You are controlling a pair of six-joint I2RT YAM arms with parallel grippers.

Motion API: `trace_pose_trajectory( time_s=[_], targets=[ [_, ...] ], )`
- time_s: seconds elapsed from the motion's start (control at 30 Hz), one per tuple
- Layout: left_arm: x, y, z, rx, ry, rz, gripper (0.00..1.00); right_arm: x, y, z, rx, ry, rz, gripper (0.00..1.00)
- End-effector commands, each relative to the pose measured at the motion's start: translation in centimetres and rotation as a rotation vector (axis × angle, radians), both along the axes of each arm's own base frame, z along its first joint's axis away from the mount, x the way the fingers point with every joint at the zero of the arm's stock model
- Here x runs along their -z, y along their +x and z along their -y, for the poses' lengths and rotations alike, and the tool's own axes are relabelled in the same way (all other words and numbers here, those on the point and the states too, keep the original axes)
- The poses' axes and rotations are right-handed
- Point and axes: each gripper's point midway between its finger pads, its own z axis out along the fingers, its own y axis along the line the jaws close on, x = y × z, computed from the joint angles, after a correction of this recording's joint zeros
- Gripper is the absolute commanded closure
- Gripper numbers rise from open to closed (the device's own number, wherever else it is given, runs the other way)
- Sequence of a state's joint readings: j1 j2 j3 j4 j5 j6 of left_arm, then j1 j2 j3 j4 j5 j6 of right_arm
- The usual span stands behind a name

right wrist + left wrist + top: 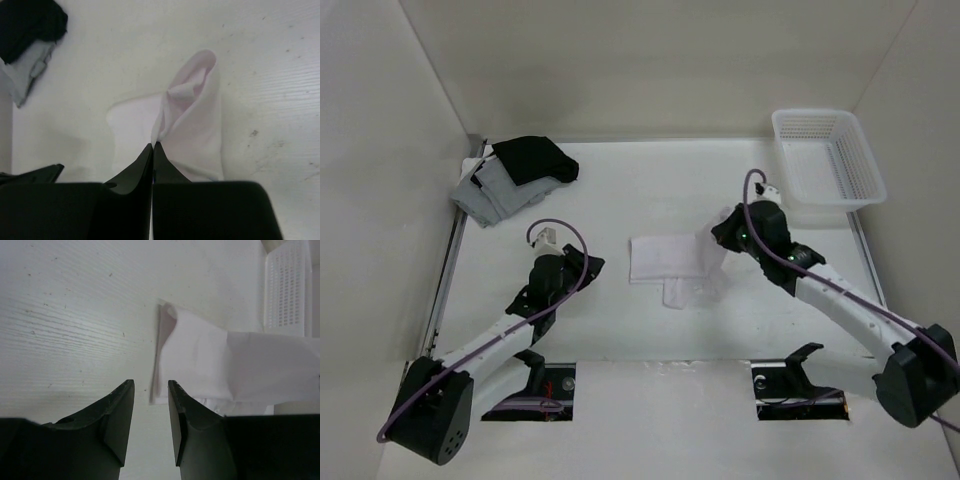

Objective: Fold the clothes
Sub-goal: Fold the tank top

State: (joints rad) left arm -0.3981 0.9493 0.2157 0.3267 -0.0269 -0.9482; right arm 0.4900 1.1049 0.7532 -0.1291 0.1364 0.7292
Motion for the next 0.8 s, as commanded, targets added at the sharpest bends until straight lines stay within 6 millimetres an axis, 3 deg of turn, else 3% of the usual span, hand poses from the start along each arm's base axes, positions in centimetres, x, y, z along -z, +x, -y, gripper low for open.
trace_pose_trajectory(
  time_s=[0.0,0.17,0.37,0.47,0.6,0.77],
  targets=[
    [-3.8,1.0,0.7,-0.003,-0.072,0.110,0.69,0.5,-0.4,-2.0,-0.031,-0.179,-0.053,1.00],
    [-4.4,0.1,1.1,0.024,-0.099,0.134,0.69,1.2,-0.7,-8.1,-0.098,-0.276,-0.120,0.99],
    [-5.2,-0.6,0.4,0.033,-0.140,0.167,0.69,3.5,-1.0,-16.2,-0.173,-0.378,-0.209,0.98],
    [-5.1,-0.7,-0.2,0.028,-0.155,0.164,0.68,5.1,-0.6,-19.6,-0.190,-0.408,-0.237,0.87],
    [-4.5,-0.8,-1.2,0.025,-0.170,0.152,0.68,4.4,-1.2,-22.2,-0.202,-0.390,-0.205,0.62],
    [-3.3,-0.9,-1.7,0.026,-0.176,0.118,0.68,1.2,-2.9,-20.6,-0.207,-0.329,-0.159,0.60]
  ],
)
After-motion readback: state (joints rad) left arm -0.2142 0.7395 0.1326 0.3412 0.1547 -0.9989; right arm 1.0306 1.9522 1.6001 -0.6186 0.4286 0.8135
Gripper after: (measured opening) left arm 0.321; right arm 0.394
